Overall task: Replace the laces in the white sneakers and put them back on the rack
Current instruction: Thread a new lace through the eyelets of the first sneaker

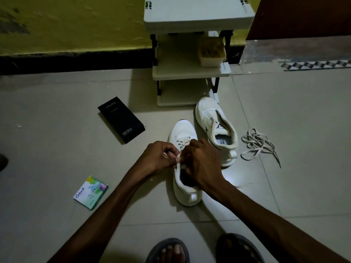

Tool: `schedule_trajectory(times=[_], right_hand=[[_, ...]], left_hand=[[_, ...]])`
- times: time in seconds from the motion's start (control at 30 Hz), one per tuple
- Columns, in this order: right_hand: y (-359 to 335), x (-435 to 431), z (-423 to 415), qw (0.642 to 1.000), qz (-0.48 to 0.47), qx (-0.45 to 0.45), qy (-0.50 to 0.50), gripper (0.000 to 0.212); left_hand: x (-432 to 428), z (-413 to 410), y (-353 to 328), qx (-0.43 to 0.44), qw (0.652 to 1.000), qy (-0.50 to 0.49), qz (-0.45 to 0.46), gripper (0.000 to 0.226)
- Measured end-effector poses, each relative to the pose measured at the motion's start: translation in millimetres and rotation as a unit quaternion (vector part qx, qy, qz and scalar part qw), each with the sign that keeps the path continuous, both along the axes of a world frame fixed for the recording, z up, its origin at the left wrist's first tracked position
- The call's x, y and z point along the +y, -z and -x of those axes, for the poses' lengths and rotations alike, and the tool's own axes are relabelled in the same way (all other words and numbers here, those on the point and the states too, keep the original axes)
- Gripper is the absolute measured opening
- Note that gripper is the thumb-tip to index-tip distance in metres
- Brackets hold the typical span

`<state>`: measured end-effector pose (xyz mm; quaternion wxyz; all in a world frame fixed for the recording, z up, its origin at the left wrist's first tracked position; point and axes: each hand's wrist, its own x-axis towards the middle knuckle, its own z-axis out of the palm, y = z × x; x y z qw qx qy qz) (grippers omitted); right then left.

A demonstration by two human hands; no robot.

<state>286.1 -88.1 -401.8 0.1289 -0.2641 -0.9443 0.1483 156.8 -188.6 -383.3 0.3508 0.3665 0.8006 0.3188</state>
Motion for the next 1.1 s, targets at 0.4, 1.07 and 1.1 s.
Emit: schedule_trajectory(times=[0.4,1.07,1.1], right_hand=[[-8,5,6,0.979,0.193,0.026,0.064,0.015],[-11,4,4,0.995,0.001,-0.068,-0.078,0.025],[-9,3,4,0.995,-0.009,-0.068,-0.071,0.025]], left_hand=[[-1,4,2,0.003,1.000,0.007,0.005,0.007],[-3,6,5,-0.124,0.992,-0.035,0.003,0.011],[-3,6,6,-0.129,0.991,-0.039,0.002,0.010]])
